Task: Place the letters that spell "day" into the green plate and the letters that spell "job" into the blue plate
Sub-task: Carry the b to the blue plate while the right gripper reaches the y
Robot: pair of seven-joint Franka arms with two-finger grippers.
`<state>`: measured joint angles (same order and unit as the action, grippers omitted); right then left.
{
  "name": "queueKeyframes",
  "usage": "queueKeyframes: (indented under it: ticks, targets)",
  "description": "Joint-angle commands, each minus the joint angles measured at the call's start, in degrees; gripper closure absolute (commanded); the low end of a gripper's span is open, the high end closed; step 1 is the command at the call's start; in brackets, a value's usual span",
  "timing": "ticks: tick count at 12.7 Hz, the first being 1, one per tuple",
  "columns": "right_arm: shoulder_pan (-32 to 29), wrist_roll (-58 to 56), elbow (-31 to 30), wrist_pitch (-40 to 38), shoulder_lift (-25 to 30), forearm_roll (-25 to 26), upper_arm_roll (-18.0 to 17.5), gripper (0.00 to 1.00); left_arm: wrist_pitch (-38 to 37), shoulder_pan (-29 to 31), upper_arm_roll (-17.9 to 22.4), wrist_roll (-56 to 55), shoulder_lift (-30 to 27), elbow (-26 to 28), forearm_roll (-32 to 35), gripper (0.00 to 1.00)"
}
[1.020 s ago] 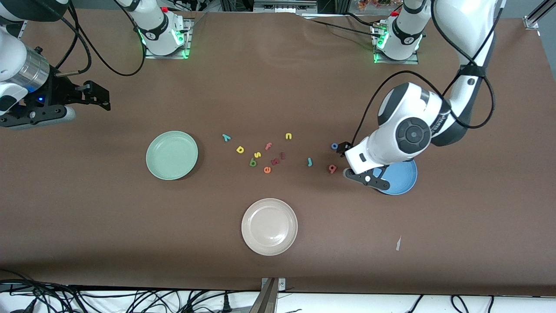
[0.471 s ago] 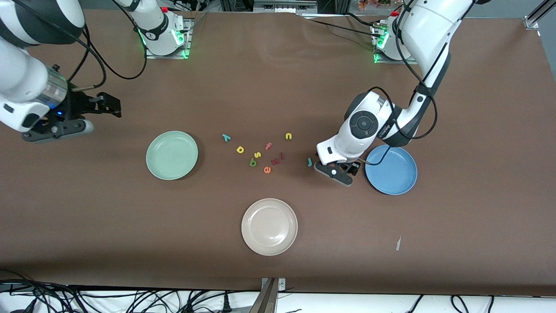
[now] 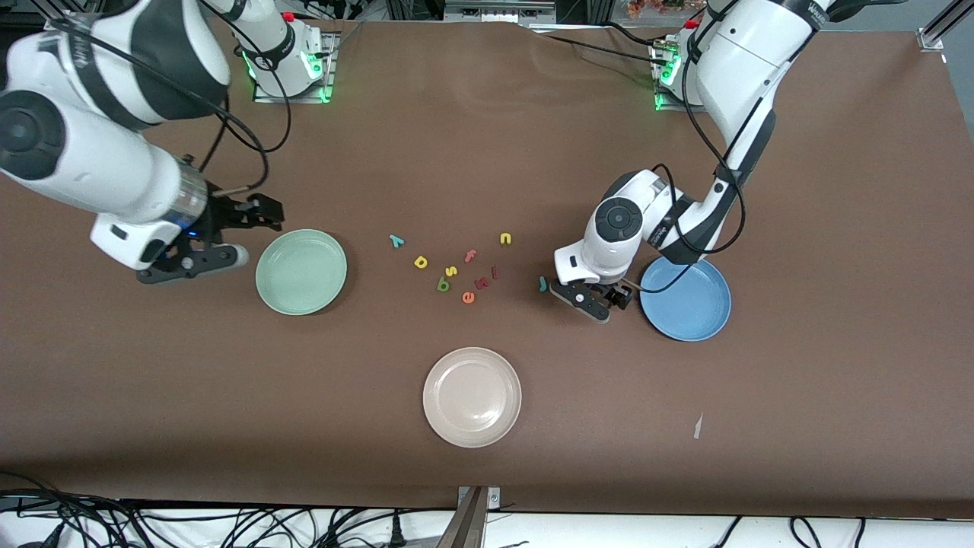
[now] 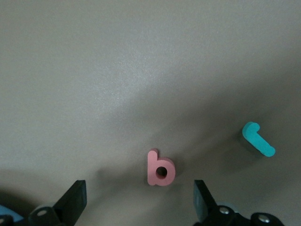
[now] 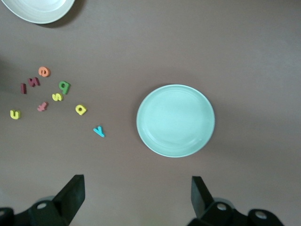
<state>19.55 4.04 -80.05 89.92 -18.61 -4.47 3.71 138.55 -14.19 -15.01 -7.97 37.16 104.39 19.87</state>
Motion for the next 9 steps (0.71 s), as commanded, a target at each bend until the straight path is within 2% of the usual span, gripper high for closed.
queueKeyframes:
  ticks: [1,5,9]
  targets:
    - [2.59,3.51,3.23,-0.71,-2.74,-0.8,0.24,0.0,0.67,-0.22,-0.11,-3.0,-0.43,0.72,1.84,0.0]
    - [4.18,3.17,3.23,0.08,-3.79,-0.54,0.42,0.0,1.81,-0.49,-0.11,-3.01,0.19,0.37,2.28,0.01]
    - [4.18,3.34,3.05,1.14,-5.29,-0.45,0.42,0.0,4.36,-0.31,-0.02,-2.75,1.42,0.37,2.28,0.07]
